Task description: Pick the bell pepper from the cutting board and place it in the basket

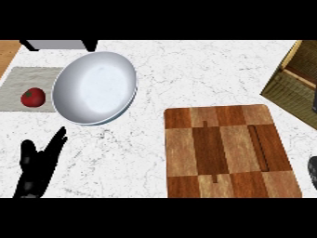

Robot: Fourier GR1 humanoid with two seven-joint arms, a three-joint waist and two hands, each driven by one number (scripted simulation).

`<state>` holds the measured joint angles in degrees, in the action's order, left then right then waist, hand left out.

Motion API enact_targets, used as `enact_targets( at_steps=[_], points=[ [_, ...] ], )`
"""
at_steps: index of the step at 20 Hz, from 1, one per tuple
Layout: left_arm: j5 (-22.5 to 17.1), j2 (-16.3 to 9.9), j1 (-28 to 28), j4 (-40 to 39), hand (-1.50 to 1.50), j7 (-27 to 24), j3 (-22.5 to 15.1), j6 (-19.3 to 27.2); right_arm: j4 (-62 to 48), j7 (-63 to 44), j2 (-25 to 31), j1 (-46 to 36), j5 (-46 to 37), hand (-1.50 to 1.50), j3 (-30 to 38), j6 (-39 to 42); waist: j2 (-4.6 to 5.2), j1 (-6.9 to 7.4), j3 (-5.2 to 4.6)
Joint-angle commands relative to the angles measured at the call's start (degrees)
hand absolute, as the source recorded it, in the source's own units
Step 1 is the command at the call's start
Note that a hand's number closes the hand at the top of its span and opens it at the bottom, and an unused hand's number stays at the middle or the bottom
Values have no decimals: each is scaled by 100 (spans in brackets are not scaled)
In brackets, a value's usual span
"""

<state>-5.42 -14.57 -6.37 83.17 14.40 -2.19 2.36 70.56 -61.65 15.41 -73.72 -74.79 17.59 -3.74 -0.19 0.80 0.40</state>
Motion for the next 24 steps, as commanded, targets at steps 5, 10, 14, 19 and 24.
enact_targets(
  at_steps=[5,10,14,19,24],
  points=[
    [-194,-60,-270,-204,0,-9,82,-374,-897,-66,630,-217,79,150,532,-81,35,4,-44],
    [209,275,-52,-489,0,-70,-68,67,-1276,559,1232,-108,423,150,776,174,35,-59,-43],
    [-42,138,-324,-130,0,15,97,-164,-1544,998,1488,230,695,150,975,-129,28,-20,-39],
    [-1,141,-172,-130,0,136,14,-282,-2047,1384,1434,457,1081,150,1395,-1205,59,35,-37],
    [-11,80,-254,-413,0,-231,230,-353,-1862,1770,1393,893,1755,150,1745,-1478,31,-35,-40]
  ],
)
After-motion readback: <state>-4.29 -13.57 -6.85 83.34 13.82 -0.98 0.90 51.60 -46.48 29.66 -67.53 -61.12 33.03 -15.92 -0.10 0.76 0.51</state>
